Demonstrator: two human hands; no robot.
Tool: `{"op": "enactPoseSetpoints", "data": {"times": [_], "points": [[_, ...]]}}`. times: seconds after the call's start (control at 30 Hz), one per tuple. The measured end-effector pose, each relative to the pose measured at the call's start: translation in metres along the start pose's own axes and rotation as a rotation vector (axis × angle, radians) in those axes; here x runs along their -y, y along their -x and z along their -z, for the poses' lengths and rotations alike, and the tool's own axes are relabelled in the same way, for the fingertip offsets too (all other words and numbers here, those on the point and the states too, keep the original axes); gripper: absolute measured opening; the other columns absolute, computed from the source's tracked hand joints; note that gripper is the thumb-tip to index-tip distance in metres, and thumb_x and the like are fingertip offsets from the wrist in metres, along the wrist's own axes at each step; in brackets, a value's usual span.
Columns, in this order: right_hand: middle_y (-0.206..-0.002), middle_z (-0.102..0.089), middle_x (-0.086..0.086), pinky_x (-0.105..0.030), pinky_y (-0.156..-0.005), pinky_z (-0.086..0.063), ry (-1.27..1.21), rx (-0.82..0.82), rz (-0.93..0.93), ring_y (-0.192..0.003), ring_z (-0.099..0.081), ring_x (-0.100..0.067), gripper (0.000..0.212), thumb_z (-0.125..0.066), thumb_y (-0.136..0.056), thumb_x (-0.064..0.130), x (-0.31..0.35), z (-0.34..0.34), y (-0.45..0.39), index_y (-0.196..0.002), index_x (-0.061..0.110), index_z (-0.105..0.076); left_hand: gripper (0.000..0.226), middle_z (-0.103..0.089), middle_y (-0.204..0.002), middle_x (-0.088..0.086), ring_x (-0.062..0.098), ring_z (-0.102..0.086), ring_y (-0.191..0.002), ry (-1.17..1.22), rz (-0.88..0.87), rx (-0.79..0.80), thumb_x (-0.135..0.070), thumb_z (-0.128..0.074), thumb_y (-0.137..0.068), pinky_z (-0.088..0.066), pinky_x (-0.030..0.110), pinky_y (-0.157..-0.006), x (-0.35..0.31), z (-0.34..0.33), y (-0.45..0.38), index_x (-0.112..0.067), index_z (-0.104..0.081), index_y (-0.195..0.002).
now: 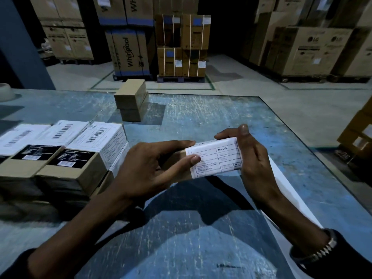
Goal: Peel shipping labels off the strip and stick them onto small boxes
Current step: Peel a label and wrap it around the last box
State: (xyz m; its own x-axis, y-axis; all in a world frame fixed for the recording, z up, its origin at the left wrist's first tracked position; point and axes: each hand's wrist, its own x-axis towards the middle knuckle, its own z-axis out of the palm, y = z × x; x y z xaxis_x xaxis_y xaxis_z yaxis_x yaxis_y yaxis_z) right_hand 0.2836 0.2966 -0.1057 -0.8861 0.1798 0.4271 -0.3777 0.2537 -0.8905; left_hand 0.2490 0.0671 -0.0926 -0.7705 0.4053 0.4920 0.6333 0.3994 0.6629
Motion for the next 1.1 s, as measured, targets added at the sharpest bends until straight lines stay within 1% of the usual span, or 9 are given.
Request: {"op": "enactPoseSetpoints", "data": {"times": [0.1,0.17,0.33,0.5,0.67,0.8,0.97,1.03,1.1], "points": [[-0.117,-0.067,0.002,-0.032,-0.077,-0.054,0.02,0.033,0.175,-0.105,-0.065,-0.018,0.048,-0.034,-0.107,0.049,-0.006,0.002,0.003,-0.107,0.017,-0.069,0.055,-0.074,-0.127,-0.024,-0.003,-0.07,-0.117,0.09,0.099,0.106,-0.063,-0.074,-0.089,-0.062,0.035,-0.096,0.003,0.001,0.002,-0.037,-0.07,-0.138],[-0.124,-0.063,-0.002,-0.028,-0.086,-0.052,0.01,0.073,0.244,-0.117,-0.061,-0.018,0.041,-0.034,-0.106,0.039,-0.007,0.004,0.004,-0.107,0.016,-0.068,0.061,-0.075,-0.123,-0.023,0.001,-0.072,-0.115,0.07,0.096,0.113,-0.063,-0.084,-0.082,-0.062,0.038,-0.095,0.002,-0.001,0.002,-0.037,-0.071,-0.135],[-0.124,-0.069,-0.004,-0.037,-0.09,-0.054,-0.21,0.171,-0.029,-0.11,-0.069,-0.019,0.027,-0.05,-0.101,0.036,-0.006,0.005,-0.006,-0.125,0.028,-0.06,0.077,-0.072,-0.116,-0.014,0.008,-0.068,-0.102,-0.308,-0.158,0.014,-0.074,-0.08,-0.079,-0.057,0.041,-0.082,0.009,-0.004,0.0,-0.026,-0.066,-0.138],[-0.109,-0.079,0.002,-0.028,-0.084,-0.062,-0.084,0.22,-0.181,-0.1,-0.078,-0.017,0.06,-0.091,-0.077,0.036,-0.007,0.001,-0.005,-0.13,0.028,-0.064,0.083,-0.07,-0.113,-0.007,0.018,-0.062,-0.095,-0.49,-0.28,-0.033,-0.079,-0.074,-0.079,-0.048,0.043,-0.079,0.018,-0.005,0.0,-0.021,-0.067,-0.138],[-0.094,-0.083,-0.009,-0.03,-0.074,-0.061,-0.147,0.125,-0.194,-0.086,-0.079,-0.02,0.028,-0.082,-0.087,0.029,-0.001,0.005,-0.01,-0.103,0.006,-0.08,0.085,-0.07,-0.116,-0.004,0.018,-0.061,-0.098,-0.496,-0.303,-0.007,-0.08,-0.069,-0.079,-0.047,0.041,-0.082,0.024,-0.005,-0.002,-0.021,-0.065,-0.141],[-0.096,-0.083,-0.014,-0.049,-0.088,-0.064,-0.179,0.065,-0.308,-0.09,-0.081,-0.033,0.035,-0.067,-0.101,0.039,-0.001,0.005,-0.013,-0.097,0.01,-0.086,0.084,-0.071,-0.118,-0.005,0.019,-0.062,-0.1,-0.519,-0.327,-0.011,-0.078,-0.072,-0.079,-0.048,0.043,-0.082,0.026,-0.007,-0.002,-0.023,-0.065,-0.142],[-0.105,-0.084,0.0,-0.039,-0.091,-0.062,-0.064,0.267,-0.294,-0.1,-0.08,-0.02,0.04,-0.074,-0.086,0.057,0.003,0.011,-0.012,-0.102,0.023,-0.088,0.08,-0.071,-0.121,-0.002,0.022,-0.063,-0.105,-0.558,-0.38,0.044,-0.074,-0.071,-0.08,-0.049,0.047,-0.086,0.027,-0.007,-0.003,-0.022,-0.064,-0.14],[-0.106,-0.083,0.008,-0.024,-0.083,-0.06,-0.008,0.355,-0.266,-0.1,-0.079,-0.011,0.033,-0.081,-0.082,0.048,0.004,0.009,-0.007,-0.105,0.027,-0.087,0.08,-0.07,-0.125,-0.003,0.022,-0.062,-0.11,-0.564,-0.388,0.085,-0.074,-0.07,-0.08,-0.049,0.046,-0.089,0.028,-0.007,-0.003,-0.024,-0.063,-0.142],[-0.103,-0.084,0.006,-0.02,-0.079,-0.058,0.006,0.385,-0.275,-0.098,-0.08,-0.012,0.025,-0.082,-0.086,0.041,0.003,0.007,-0.005,-0.107,0.027,-0.087,0.081,-0.069,-0.131,-0.004,0.021,-0.061,-0.117,-0.555,-0.372,0.088,-0.074,-0.071,-0.08,-0.048,0.045,-0.093,0.031,-0.006,-0.003,-0.027,-0.062,-0.145]]}}
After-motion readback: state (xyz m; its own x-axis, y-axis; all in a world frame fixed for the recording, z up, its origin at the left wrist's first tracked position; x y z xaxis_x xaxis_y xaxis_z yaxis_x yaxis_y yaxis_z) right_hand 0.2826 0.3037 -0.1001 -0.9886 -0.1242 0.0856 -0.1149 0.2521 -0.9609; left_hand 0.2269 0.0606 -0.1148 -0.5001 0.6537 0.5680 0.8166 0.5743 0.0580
